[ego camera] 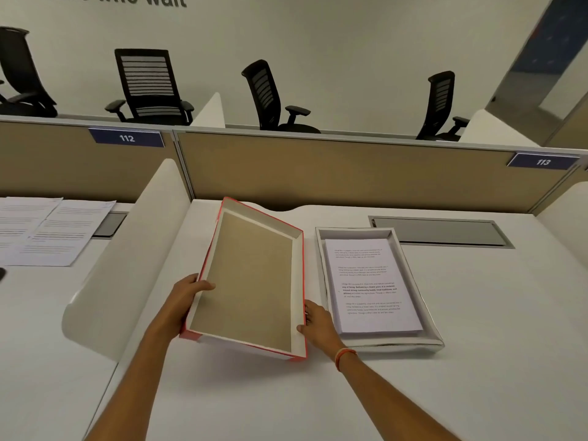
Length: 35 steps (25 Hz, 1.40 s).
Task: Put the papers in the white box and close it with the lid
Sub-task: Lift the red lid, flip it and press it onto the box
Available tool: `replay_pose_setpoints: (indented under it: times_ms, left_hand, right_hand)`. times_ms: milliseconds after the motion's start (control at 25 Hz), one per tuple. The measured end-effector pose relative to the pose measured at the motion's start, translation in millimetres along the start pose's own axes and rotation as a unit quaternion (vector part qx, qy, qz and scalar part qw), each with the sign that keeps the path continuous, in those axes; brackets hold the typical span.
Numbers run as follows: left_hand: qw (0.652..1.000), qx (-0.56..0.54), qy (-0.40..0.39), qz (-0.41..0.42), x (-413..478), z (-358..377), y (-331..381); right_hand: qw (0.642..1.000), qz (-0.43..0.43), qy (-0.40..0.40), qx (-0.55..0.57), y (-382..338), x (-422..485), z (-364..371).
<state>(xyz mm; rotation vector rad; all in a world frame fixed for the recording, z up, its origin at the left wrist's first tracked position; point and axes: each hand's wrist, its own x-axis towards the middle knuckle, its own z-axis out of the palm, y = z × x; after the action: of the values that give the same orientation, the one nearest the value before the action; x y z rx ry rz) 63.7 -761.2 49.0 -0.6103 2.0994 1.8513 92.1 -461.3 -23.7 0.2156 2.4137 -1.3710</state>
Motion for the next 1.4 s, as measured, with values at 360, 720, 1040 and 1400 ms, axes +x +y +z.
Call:
replay_pose_setpoints:
  times_ms: [360, 720, 1040, 1400]
  left_hand:
    - [0.993, 0.083, 0.004, 0.084, -38.3, 67.9, 65.2]
    - [0.96, 0.233, 0.071, 0.138, -63.8, 169.3, 88.5]
    - [0.923, 0.317, 0.125, 0.177, -94.2, 261.9, 106.2]
    - [0.913, 0.366, 0.051, 0.172, -104.9, 342.4, 99.7]
  right_hand:
    - [1.0, 0.011, 0.022, -0.007, -1.4, -0.5, -28.7]
    - [0.985, -0.099, 0.115, 0.08, -62.7, 1.6, -127.7]
    - [0.989, -0.081, 0.054, 0.109, -116.1, 0.5, -187.5]
    - [0.993, -0.042, 0.081, 0.081, -95.4, 2.0, -230.8]
